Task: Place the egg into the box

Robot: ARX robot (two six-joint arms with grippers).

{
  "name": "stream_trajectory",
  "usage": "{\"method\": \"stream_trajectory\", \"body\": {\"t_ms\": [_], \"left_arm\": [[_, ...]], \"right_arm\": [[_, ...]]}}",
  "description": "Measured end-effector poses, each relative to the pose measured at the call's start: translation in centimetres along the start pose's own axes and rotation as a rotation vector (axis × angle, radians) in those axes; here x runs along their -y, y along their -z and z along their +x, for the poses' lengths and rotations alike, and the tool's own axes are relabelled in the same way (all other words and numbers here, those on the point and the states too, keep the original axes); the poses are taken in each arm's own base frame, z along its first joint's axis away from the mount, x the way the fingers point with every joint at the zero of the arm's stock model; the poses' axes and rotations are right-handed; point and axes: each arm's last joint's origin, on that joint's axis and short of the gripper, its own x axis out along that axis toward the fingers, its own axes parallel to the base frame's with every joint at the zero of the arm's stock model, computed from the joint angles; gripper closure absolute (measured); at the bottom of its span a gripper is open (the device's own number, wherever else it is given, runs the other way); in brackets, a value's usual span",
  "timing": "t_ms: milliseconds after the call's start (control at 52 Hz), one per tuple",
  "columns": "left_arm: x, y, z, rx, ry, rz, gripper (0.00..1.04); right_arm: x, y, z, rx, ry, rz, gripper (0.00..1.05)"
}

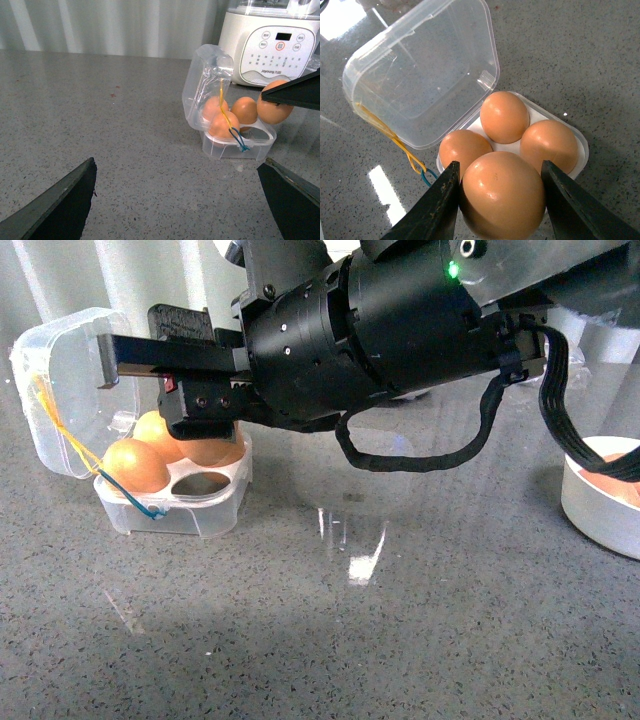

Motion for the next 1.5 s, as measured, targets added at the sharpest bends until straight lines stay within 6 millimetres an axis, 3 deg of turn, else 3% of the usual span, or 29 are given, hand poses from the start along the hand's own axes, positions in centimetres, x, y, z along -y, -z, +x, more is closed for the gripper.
{"method": "stream_trajectory", "body": {"t_ms": [269,385,654,846,942,1019,1135,1385,1423,1500], "left_arm": [[0.0,0.0,0.0,0.000,0.000,0.000,0.07],[0.0,0.0,0.0,0.000,0.000,0.000,0.07],[0.0,0.0,0.0,0.000,-0.001,0.000,0.07],[0.0,0.0,0.0,0.000,0.000,0.000,0.07],[0.0,0.0,0.0,0.000,0.003,0.000,0.07],[0.0,0.0,0.0,0.000,-0.001,0.000,0.07],[0.0,0.0,0.0,0.000,0.000,0.000,0.07],[0.0,0.0,0.0,0.000,-0.001,0.000,0.07],[0.0,0.0,0.0,0.000,-0.001,0.000,0.07],[0.0,0.0,0.0,0.000,0.000,0.000,0.07]], "right_arm": [[0.1,0.3,0.4,0.022,0.033,0.027,0.05],[0.2,0.3,-0.4,0.056,0.057,0.041,0.08],[1.8,-0.5,-7.7,0.252,0.383,0.122,0.07],[2.4,-0.2,-8.1,0.255,0.412,0.144,0.07],[2.5,1.2,-9.0,0.460,0.700,0.017,0.23],[3.3,3.4,-12.0,0.547,0.847,-0.025,0.39],[4.1,5.7,-15.4,0.560,0.897,-0.050,0.58],[4.2,10.0,-19.1,0.522,0.881,-0.072,0.97],[4.2,10.3,-19.5,0.523,0.882,-0.075,1.02],[4.2,11.2,-20.5,0.528,0.892,-0.072,1.01]]}}
